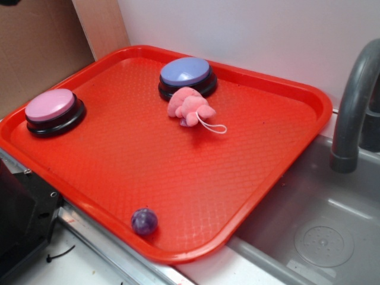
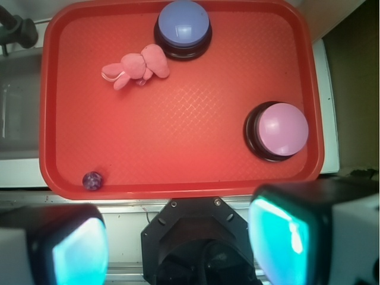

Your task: Push the pink button.

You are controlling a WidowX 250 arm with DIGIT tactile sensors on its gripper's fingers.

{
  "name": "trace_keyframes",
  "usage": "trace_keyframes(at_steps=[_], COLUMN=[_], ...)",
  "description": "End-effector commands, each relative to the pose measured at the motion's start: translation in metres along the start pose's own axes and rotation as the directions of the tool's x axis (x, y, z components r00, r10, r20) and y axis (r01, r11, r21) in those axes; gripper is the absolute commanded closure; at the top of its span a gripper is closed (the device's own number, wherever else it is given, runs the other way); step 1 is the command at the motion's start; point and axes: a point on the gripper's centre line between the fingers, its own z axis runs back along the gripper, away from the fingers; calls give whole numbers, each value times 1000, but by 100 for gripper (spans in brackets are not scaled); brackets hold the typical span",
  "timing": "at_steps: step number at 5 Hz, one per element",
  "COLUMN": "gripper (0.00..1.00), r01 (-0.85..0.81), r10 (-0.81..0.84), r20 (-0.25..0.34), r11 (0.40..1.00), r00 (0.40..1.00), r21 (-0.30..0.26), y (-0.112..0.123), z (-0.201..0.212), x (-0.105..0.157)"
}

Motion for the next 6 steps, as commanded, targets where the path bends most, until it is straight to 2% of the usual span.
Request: trace_keyframes(at_steps=[1, 2, 3, 4, 5, 6], gripper=[0, 0, 0, 0, 0, 0], r01=[0, -209, -275, -342, -474, -525], r10=[0, 211, 281, 349, 474, 522], r20=[0, -61, -56, -34, 33, 65], r11=[1000, 977, 956, 931, 870, 836], r00=[1000, 976, 958, 937, 880, 851], r21=[0, 42, 99, 127, 140, 156], y=[0, 51, 99, 118, 141, 150], z=[0, -38, -68, -86, -112, -124], x=[0, 25, 52, 61, 57, 47])
